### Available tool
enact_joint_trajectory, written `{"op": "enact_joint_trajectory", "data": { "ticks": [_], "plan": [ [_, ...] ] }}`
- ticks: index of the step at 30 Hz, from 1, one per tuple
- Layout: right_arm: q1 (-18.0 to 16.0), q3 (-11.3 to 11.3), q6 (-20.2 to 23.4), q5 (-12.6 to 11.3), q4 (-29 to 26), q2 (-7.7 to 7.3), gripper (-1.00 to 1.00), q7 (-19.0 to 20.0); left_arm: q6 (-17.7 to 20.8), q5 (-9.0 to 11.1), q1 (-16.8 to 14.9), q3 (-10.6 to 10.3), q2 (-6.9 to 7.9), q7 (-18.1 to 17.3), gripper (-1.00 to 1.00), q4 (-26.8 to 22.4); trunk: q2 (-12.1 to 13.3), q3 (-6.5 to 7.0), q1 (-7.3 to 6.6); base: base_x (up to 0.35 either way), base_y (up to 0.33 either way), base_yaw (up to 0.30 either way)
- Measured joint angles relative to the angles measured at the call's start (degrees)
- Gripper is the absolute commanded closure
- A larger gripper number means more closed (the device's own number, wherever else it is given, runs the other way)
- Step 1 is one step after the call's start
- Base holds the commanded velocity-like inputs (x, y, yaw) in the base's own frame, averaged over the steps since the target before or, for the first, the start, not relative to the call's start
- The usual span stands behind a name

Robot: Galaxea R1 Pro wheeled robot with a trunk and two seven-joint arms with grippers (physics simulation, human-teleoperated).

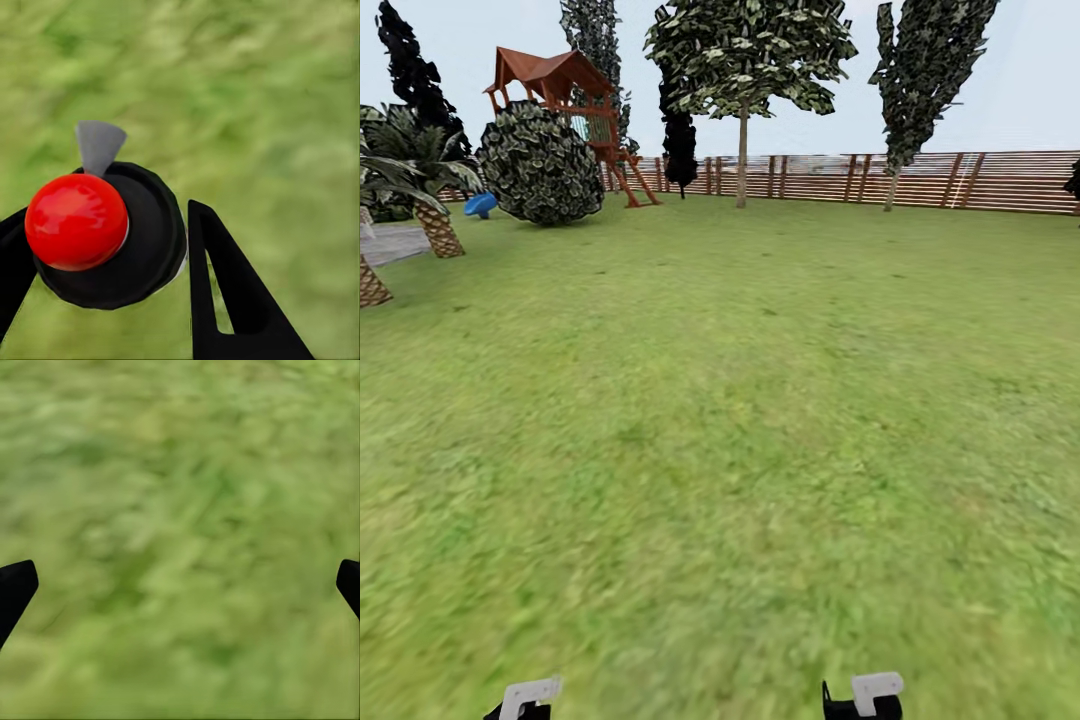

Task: In the garden, pick up the pesticide atomizer on the floor and spray pesticide onto both trees until each tree trunk is fully covered.

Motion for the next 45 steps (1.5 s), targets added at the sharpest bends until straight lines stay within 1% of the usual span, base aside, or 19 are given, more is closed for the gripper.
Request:
{"op": "enact_joint_trajectory", "data": {
  "ticks": [12, 45],
  "plan": [
    [1.4, 0.0, 0.1, 0.0, 0.2, -0.09, -1.0, 0.0, 0.0, 0.0, 0.0, 0.0, 0.0, 0.0, 1.0, 0.0, 0.0, 0.0, 0.0, 0.339, 0.0, 0.0],
    [1.5, 0.0, 0.1, 0.0, 0.2, -0.09, -1.0, 0.0, 0.0, 0.0, 0.0, 0.0, 0.0, 0.0, 1.0, 0.0, 0.0, 0.0, 0.0, 0.339, 0.0, 0.0]
  ]
}}
